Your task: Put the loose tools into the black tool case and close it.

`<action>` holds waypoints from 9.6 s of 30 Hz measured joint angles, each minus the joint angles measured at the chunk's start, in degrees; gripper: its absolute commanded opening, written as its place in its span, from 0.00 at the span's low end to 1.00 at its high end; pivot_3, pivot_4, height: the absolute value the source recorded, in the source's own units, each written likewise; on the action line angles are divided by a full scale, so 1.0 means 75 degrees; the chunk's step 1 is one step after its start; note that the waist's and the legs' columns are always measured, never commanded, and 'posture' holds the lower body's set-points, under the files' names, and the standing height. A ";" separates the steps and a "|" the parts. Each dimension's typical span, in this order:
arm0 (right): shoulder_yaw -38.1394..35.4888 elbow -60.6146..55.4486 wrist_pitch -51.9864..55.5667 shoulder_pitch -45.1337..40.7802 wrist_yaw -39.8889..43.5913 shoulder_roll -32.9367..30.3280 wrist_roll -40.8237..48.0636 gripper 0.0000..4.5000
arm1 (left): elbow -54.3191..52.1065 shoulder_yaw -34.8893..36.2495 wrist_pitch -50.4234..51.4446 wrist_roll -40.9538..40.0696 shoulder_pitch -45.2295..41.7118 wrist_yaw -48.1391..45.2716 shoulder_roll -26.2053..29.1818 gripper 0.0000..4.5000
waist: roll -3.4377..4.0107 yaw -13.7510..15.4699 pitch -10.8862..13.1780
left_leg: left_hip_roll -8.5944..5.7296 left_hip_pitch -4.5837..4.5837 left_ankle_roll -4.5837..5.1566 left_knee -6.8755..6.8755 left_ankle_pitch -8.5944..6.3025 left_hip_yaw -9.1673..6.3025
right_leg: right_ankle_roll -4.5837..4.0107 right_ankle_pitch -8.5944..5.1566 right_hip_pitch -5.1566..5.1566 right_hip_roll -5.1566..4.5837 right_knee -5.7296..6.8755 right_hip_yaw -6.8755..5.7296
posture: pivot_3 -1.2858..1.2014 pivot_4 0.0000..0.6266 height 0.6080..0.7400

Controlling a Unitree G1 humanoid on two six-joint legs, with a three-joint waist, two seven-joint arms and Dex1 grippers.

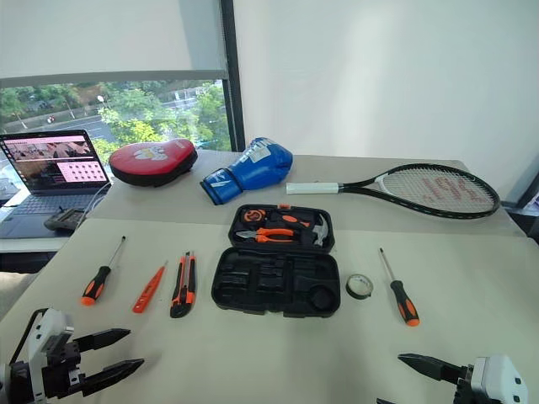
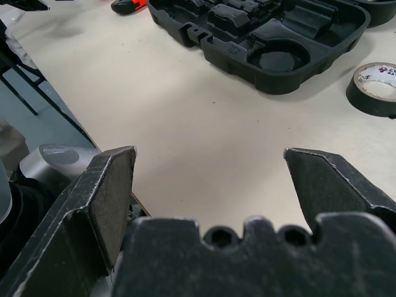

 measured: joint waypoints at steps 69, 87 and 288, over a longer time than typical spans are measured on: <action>0.0947 -0.2980 -0.2073 0.1828 -0.4818 -0.0688 0.1195 1.00 | 1.1079 -0.7609 -0.4661 0.5614 -1.2943 -0.1849 -0.2893 0.15 | -0.0085 -0.0098 0.0014 | -0.0015 -0.0153 0.0134 0.0122 -0.0001 0.0067 | 0.0065 0.0100 -0.0081 0.0102 0.0007 0.0011 | 0.52 0.24 1.00; 0.1231 -0.2982 -0.2653 0.2175 -0.5553 -0.1361 0.0911 1.00 | 1.0964 -0.5936 -0.3616 0.5073 -1.3048 -0.2416 -0.2713 0.58 | -0.0084 -0.0046 0.0013 | -0.0008 -0.0183 0.0141 0.0152 -0.0004 0.0062 | 0.0071 0.0129 -0.0098 0.0100 0.0011 0.0008 | 0.52 0.24 1.00; 0.4503 0.0265 0.3355 -0.8126 -0.2397 0.0614 -0.0978 0.99 | 0.0573 -0.1234 0.4336 -0.0253 -0.3986 0.6129 -0.0016 1.00 | -0.0004 -0.0243 -0.0101 | 0.0059 0.0048 -0.0069 -0.0130 0.0018 0.0006 | -0.0113 0.0030 -0.0016 0.0114 0.0006 -0.0022 | 0.52 0.24 1.00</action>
